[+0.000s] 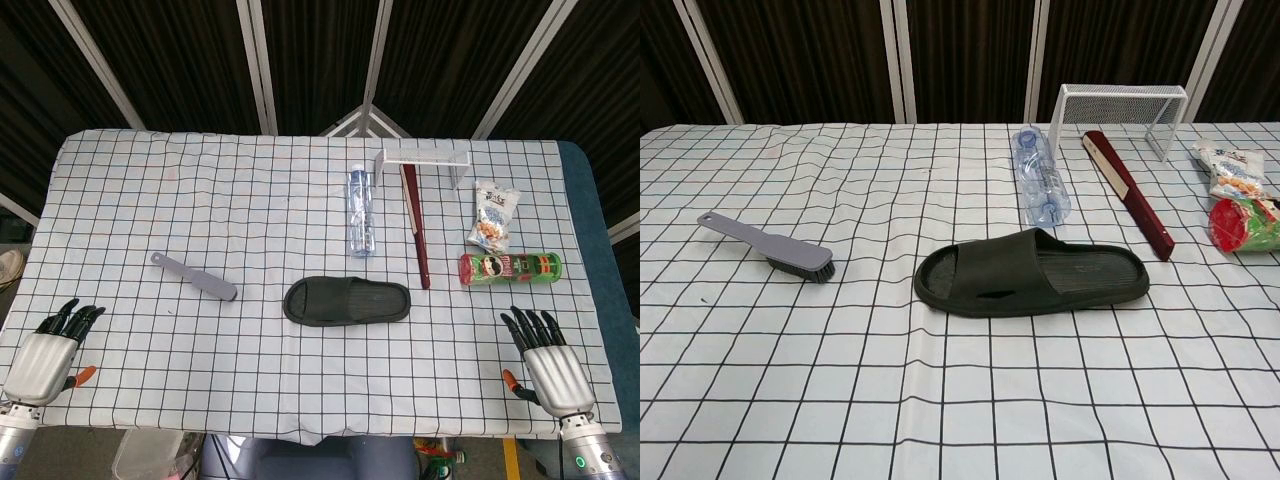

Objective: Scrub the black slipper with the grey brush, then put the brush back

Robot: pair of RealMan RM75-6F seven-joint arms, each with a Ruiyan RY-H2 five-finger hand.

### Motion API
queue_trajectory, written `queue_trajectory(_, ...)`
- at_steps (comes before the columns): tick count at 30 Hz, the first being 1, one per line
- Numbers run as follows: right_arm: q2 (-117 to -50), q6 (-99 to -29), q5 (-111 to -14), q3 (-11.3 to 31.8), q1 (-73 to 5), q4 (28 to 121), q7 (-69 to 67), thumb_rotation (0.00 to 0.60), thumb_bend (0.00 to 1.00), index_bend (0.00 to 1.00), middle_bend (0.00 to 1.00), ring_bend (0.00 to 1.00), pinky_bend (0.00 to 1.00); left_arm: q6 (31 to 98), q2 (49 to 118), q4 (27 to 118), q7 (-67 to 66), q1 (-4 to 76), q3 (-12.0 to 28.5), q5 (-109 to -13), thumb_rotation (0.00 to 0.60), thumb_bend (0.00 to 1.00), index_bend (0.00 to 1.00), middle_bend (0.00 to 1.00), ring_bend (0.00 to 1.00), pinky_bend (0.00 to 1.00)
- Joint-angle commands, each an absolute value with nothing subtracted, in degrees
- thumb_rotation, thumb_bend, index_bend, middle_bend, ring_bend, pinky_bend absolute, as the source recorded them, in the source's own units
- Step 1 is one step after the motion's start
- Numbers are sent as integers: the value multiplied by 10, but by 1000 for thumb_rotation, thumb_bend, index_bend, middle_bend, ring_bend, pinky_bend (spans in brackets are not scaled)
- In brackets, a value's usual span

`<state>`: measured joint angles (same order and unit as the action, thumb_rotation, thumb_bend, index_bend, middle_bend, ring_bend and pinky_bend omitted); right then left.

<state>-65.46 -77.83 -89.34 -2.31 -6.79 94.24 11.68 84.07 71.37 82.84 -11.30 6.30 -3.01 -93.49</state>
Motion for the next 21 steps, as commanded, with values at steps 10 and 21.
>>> queue_trajectory(10,-653,-770,-887,-22,-70,938,107,524,406,0,0,0,0,790,732,816,-119,105,-6,-924,600,104,153,202,95,293)
queue_trajectory(21,-653,-756,-871,-16,-75,930,94,524,405,0,0,0,0,655,807,731,-115,217,41,-897,600,257,195,263,132,318)
